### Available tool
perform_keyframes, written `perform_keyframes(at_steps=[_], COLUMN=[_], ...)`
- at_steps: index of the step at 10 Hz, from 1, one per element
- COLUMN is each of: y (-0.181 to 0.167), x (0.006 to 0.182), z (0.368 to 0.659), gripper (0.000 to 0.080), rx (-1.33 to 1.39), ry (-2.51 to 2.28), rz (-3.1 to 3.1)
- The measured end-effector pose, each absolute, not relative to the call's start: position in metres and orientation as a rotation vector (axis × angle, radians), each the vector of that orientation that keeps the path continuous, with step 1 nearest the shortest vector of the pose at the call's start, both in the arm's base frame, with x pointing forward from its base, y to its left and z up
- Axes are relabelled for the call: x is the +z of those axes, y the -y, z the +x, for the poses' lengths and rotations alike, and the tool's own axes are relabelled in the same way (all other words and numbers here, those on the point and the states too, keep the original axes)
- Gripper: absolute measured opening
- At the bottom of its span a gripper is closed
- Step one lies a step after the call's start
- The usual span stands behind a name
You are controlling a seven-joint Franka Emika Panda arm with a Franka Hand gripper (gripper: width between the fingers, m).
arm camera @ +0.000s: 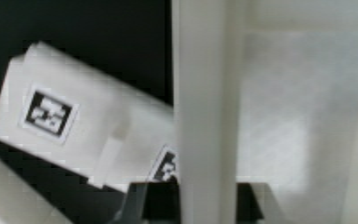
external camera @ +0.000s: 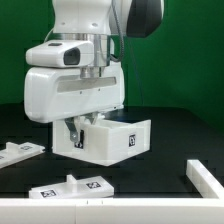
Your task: Assemble cabinet
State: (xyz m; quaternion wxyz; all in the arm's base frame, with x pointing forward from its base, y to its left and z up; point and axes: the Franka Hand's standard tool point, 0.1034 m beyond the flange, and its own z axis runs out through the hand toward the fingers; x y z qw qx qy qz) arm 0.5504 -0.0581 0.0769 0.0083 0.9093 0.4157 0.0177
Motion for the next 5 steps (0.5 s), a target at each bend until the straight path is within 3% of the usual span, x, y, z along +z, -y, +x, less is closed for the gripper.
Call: perform_keyframes(at_steps=[2, 5], y=[0.055, 0.019], x=[0.078, 0.086], z=[0.555, 0.575], gripper=[0.0088, 0.0089], rx=[0.067, 0.122], ry=[-1.384, -1.793], rz=[2.785, 2.49])
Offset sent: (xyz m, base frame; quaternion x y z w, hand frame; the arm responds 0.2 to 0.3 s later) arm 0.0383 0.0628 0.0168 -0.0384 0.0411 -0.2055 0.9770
